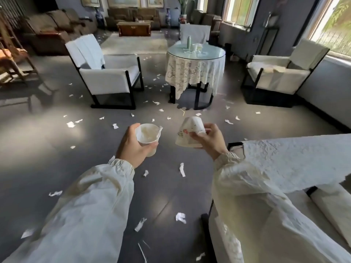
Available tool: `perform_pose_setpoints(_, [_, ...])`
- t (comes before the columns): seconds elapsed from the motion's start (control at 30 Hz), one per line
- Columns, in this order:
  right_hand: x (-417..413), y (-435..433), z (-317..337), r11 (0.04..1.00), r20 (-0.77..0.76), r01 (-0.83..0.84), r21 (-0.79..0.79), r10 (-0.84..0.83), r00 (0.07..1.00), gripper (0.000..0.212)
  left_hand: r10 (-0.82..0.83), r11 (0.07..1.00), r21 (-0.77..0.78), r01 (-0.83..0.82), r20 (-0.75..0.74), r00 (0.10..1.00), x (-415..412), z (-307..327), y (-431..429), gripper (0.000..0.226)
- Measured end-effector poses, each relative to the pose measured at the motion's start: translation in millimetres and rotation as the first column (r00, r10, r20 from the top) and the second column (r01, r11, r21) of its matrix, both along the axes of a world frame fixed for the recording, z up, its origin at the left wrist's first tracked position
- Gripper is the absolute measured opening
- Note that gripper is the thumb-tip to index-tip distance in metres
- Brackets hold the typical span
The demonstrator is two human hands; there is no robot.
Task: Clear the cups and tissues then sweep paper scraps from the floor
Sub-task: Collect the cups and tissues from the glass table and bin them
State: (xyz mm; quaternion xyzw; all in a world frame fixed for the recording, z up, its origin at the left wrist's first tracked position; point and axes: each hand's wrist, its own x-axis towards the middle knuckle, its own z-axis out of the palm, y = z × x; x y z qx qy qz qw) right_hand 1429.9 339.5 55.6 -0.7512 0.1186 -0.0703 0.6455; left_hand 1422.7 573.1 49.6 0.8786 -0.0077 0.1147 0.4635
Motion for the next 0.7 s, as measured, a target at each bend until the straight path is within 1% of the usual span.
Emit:
perform_pose_setpoints(0.07, [45, 8, 3, 0.999, 0.020, -0.030, 0.034, 0.029, 0.999, 0.051, 0.003, 1.000, -0.008, -0.003, 0.002, 1.000, 44, 5, 10, 0.073])
perform_pose_setpoints(0.17, [114, 14, 6, 0.995, 0.021, -0.087, 0.042, 0.086, 0.996, 0.066, 0.006, 1.000, -0.004, -0.006, -0.006, 1.000, 108, 2, 18, 0.070])
perform_pose_setpoints(0.27, [187, 17, 1, 0.993, 0.021, -0.115, 0.029, 0.114, 0.993, 0.062, 0.005, 1.000, 0.010, -0.005, -0.013, 1.000, 178, -5, 23, 0.075])
perform_pose_setpoints(0.37, [274, 11, -15, 0.997, 0.062, -0.078, -0.019, 0.079, 0.995, 0.056, -0.007, 0.999, 0.054, 0.007, -0.001, 1.000, 266, -19, 19, 0.074])
perform_pose_setpoints(0.43, [338, 1, -26, 0.996, 0.088, -0.045, -0.076, 0.052, 0.995, 0.053, -0.026, 0.998, 0.064, 0.028, -0.022, 0.999, 334, -26, 7, 0.074])
perform_pose_setpoints(0.5, [406, -17, -39, 0.997, 0.093, -0.009, -0.078, 0.016, 0.996, 0.054, -0.068, 0.995, 0.074, 0.071, -0.048, 0.997, 411, -30, -17, 0.075])
perform_pose_setpoints(0.6, [507, -56, -43, 0.997, 0.035, 0.047, -0.064, -0.045, 0.998, 0.055, -0.139, 0.988, 0.062, 0.142, -0.057, 0.989, 529, -24, -66, 0.078])
perform_pose_setpoints(0.7, [589, -102, -32, 0.990, -0.012, 0.115, -0.079, -0.117, 0.993, 0.053, -0.236, 0.964, 0.117, 0.239, -0.043, 0.971, 632, -13, -115, 0.080])
